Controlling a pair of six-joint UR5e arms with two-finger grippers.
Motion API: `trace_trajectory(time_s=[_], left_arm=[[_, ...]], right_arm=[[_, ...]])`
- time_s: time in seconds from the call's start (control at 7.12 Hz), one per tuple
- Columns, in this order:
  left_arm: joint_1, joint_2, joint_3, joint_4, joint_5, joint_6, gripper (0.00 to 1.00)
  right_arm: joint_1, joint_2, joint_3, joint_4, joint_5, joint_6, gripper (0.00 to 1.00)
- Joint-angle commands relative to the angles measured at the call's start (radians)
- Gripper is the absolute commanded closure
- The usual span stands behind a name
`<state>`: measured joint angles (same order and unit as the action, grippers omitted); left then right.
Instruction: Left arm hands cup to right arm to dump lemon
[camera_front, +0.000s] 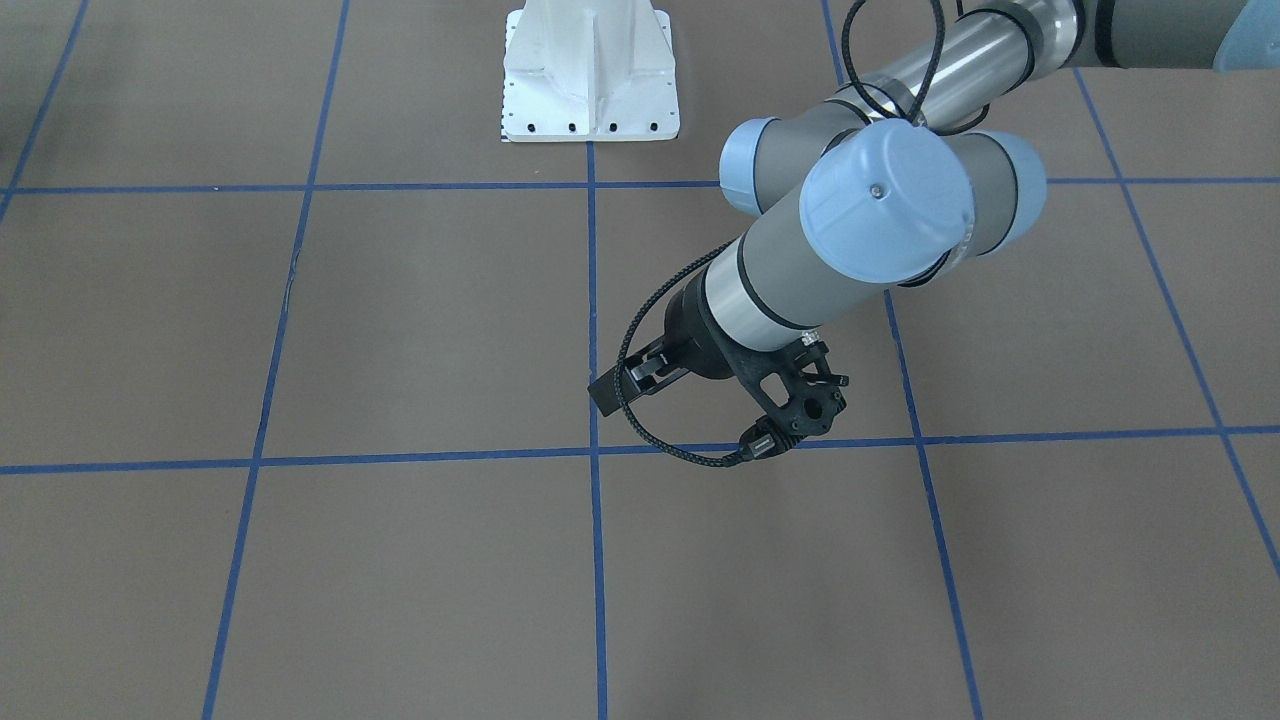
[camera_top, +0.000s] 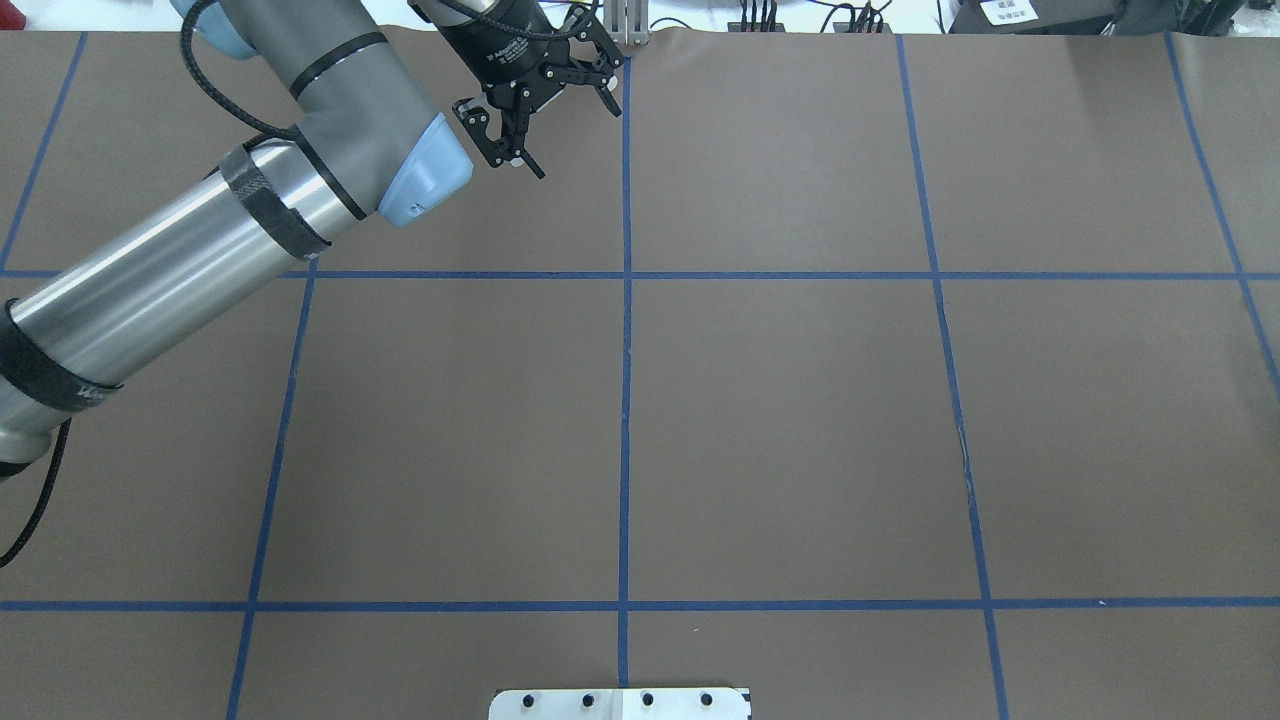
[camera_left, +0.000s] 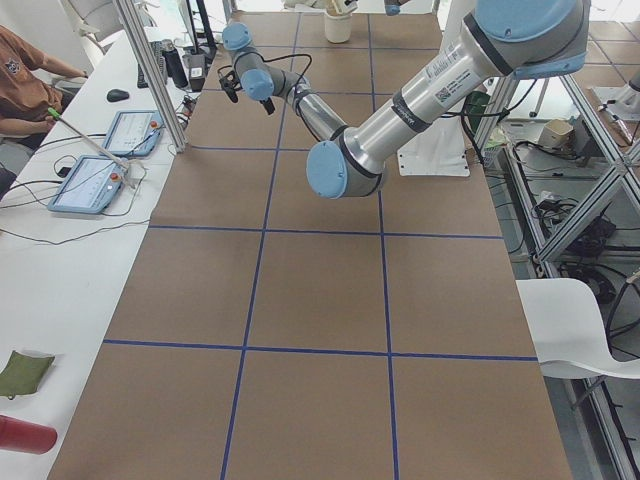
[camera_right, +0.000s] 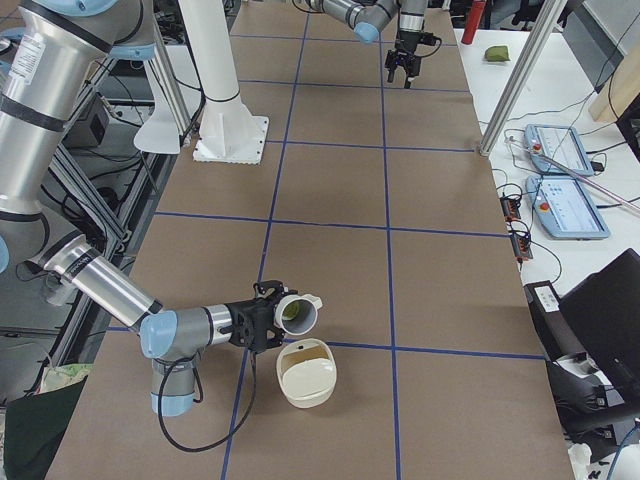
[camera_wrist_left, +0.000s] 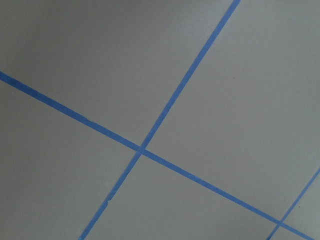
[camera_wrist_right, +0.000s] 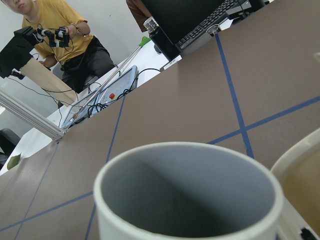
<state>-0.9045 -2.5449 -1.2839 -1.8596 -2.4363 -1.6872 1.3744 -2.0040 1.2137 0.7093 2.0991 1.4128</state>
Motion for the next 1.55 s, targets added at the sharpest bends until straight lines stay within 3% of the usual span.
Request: trace_trajectory(time_s=[0.0, 0.98, 1.4], left_arm=[[0.001, 0.000, 0.000, 0.000, 0.005, 0.000, 0.00], [0.006, -0.005, 0.000, 0.000, 0.034, 0.001, 0.00], [0.006, -0.005, 0.000, 0.000, 0.042, 0.001, 0.00]], right_arm=[[0.000, 0.005, -0.037, 0.050, 0.006, 0.130, 0.93], [0.000, 0.065, -0.049, 0.107, -0.002, 0.665, 0.95], [0.002, 0.085, -0.077, 0.150, -0.069, 0.889, 0.94]])
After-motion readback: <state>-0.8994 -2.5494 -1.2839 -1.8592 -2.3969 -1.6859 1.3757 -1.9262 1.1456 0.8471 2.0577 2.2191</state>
